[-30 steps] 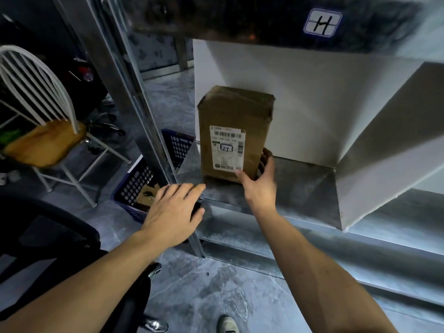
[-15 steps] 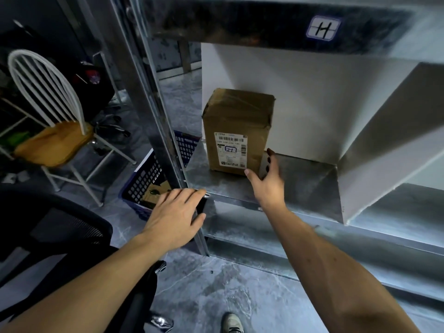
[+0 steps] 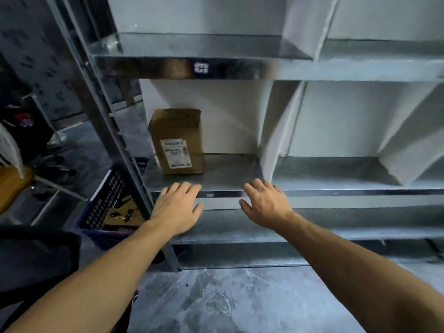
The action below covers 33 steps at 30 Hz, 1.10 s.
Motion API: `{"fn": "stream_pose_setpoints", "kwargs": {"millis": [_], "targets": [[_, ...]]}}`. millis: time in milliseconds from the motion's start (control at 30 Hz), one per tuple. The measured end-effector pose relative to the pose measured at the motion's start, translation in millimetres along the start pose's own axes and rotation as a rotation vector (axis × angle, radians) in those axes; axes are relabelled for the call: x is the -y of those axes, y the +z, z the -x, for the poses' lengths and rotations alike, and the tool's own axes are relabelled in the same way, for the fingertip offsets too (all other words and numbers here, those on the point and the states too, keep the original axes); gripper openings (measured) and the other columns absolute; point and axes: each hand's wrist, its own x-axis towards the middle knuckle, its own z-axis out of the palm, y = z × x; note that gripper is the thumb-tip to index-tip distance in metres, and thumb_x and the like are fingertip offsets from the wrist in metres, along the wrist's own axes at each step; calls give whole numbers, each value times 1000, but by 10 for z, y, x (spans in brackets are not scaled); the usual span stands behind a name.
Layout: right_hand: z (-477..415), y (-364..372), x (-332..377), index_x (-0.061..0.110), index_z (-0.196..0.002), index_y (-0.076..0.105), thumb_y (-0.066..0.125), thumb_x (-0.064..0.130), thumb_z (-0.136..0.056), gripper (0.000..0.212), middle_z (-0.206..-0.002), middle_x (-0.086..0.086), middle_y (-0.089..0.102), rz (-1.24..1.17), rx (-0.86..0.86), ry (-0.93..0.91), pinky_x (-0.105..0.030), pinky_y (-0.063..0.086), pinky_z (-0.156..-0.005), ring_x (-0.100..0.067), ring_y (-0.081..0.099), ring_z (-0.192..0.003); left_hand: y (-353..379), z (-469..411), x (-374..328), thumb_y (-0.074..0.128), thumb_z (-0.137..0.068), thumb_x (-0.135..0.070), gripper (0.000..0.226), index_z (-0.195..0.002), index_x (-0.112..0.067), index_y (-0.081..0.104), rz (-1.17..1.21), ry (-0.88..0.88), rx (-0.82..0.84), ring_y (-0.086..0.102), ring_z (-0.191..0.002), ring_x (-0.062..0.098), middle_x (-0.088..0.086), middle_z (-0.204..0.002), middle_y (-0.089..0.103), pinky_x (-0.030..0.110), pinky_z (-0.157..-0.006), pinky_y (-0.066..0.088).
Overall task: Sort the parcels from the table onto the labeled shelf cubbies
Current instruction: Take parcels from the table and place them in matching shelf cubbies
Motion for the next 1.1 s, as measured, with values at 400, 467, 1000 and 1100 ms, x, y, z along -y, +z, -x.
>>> {"fn": "stream_pose_setpoints", "kwargs": {"millis": [400, 467, 1000, 1100], "targets": [[1694, -479, -1675, 21, -131, 48, 38, 56, -99, 48, -130, -8, 55, 112, 48, 303, -43, 44, -94, -31, 54, -118, -17, -300, -2295, 39, -95, -47, 54, -144, -25, 35, 34, 357, 2, 42, -125, 24, -2, -139, 45, 40, -101, 36], [2124, -589, -2092, 22, -130, 48, 39, 56, -99, 48, -129, -8, 55, 126, 33, 378, -43, 45, -93, -31, 54, -117, -28, -318, -2846, 39, -95, -48, 53, -144, -25, 36, 30, 423, -6, 41, -126, 24, -2, -139, 45, 39, -103, 34], [5613, -1225, -4587, 20, -117, 51, 44, 53, -96, 39, -118, -10, 56, 192, -41, 978, -43, 49, -80, -36, 57, -108, -65, -7, -7369, 44, -92, -51, 51, -137, -28, 43, 77, 974, -54, 46, -122, 25, 0, -133, 51, 40, -101, 37], [6126, -1271, -4872, 19, -117, 50, 44, 52, -96, 39, -118, -11, 56, 194, -42, 1099, -43, 51, -80, -36, 56, -106, -51, 81, -8047, 44, -92, -51, 49, -134, -27, 46, 61, 1093, -78, 49, -117, 25, 0, -130, 53, 40, -97, 40]]}}
